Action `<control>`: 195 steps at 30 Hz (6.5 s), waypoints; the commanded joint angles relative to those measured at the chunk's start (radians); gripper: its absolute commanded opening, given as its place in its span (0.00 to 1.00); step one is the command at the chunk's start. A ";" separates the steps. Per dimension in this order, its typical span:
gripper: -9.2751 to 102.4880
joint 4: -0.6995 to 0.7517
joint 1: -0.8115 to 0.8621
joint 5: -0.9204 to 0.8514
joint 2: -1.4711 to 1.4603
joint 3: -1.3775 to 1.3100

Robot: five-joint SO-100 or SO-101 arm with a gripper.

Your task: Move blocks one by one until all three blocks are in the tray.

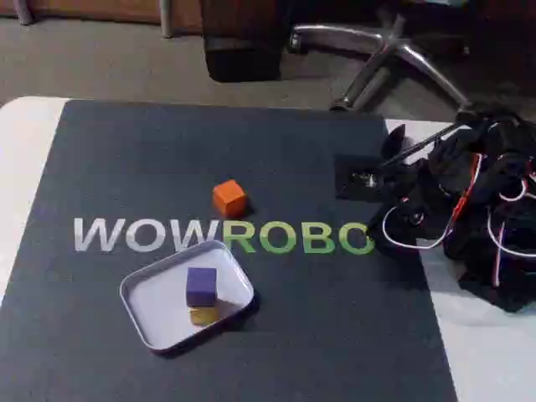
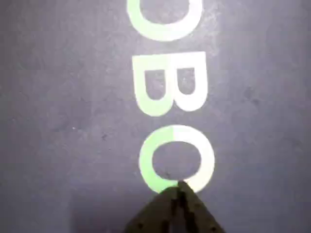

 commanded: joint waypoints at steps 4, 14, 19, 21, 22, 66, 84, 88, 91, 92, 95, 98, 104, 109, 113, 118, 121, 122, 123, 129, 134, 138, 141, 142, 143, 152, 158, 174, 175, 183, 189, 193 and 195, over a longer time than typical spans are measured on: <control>0.04 0.012 0.006 -0.005 0.002 -0.005; 0.04 0.012 0.006 -0.005 0.002 -0.005; 0.04 0.012 0.006 -0.005 0.002 -0.005; 0.04 0.012 0.006 -0.005 0.002 -0.005; 0.04 0.012 0.006 -0.005 0.002 -0.005; 0.04 0.014 -0.043 -0.037 0.002 -0.005; 0.09 -0.035 -0.091 -0.308 -0.008 -0.302; 0.09 0.006 -0.146 -0.210 -0.204 -0.522; 0.09 0.009 -0.155 -0.147 -0.433 -0.696; 0.09 0.018 -0.163 -0.120 -0.509 -0.762; 0.10 0.055 -0.192 -0.020 -0.726 -0.959; 0.11 0.074 -0.186 0.083 -0.946 -1.129; 0.12 0.074 -0.133 0.267 -1.374 -1.405; 0.13 0.075 -0.055 0.333 -1.580 -1.568; 0.14 0.066 -0.025 0.356 -1.640 -1.598; 0.15 0.077 0.012 0.397 -1.715 -1.694; 0.16 0.067 0.029 0.397 -1.756 -1.712; 0.17 0.067 0.032 0.402 -1.782 -1.733; 0.17 0.069 0.038 0.410 -1.816 -1.767; 0.18 0.077 0.078 0.422 -2.023 -1.967; 0.20 0.078 0.107 0.410 -2.105 -2.036; 0.22 0.078 0.133 0.371 -2.129 -2.039; 0.24 0.078 0.147 0.347 -2.145 -2.039; 0.25 0.078 0.152 0.339 -2.149 -2.039; 0.25 0.078 0.156 0.328 -2.157 -2.039; 0.28 0.071 0.173 0.267 -2.197 -2.039; 0.28 0.075 0.184 0.225 -2.206 -2.028; 0.28 0.048 0.190 0.198 -2.309 -2.037; 0.28 0.044 0.190 0.198 -2.313 -2.037; 0.28 0.032 0.175 0.201 -2.322 -2.039; 0.28 0.009 0.163 0.207 -2.336 -2.042; 0.28 0.002 0.153 0.218 -2.355 -2.065; 0.27 0.002 0.152 0.219 -2.368 -2.082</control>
